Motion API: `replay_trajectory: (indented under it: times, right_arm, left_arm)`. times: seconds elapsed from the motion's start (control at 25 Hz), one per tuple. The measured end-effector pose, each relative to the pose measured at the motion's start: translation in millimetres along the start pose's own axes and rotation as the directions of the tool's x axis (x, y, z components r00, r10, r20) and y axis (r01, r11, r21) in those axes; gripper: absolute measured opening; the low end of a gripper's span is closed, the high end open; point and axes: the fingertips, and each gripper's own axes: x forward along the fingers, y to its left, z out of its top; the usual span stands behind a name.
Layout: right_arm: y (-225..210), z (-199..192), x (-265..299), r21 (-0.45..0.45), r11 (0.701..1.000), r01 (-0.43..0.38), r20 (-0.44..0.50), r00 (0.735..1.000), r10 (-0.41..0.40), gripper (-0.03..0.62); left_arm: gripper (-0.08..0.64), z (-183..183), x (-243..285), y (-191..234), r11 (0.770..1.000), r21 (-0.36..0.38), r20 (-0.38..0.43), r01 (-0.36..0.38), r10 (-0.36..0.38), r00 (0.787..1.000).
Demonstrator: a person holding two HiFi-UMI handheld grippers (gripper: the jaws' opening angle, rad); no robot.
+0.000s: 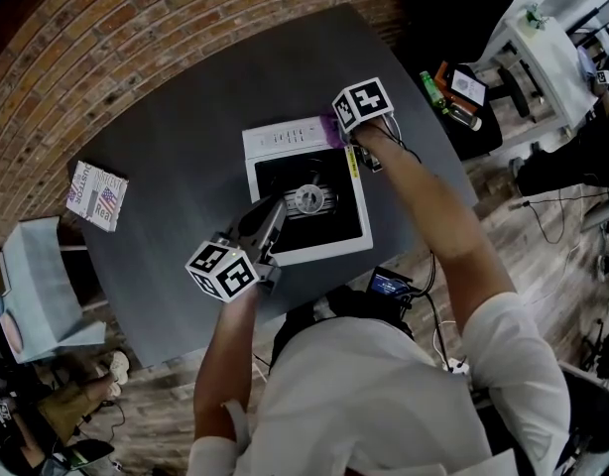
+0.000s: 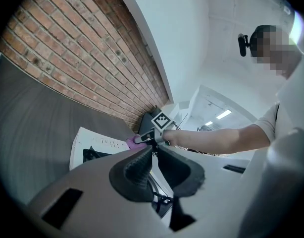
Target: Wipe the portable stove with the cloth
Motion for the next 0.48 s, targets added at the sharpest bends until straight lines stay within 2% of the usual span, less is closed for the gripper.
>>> replay_trajectory:
  times: [0.48]
  right_arm:
    - [-34.3,-12.7,-19.2,0.002,0.998,0.069,0.007,0.998,-0.069,0.100]
  left_arm:
    - [0.043,-2.3,-4.1,-4.4,1.000,0.007,-0.010,0.000,0.000,1.000]
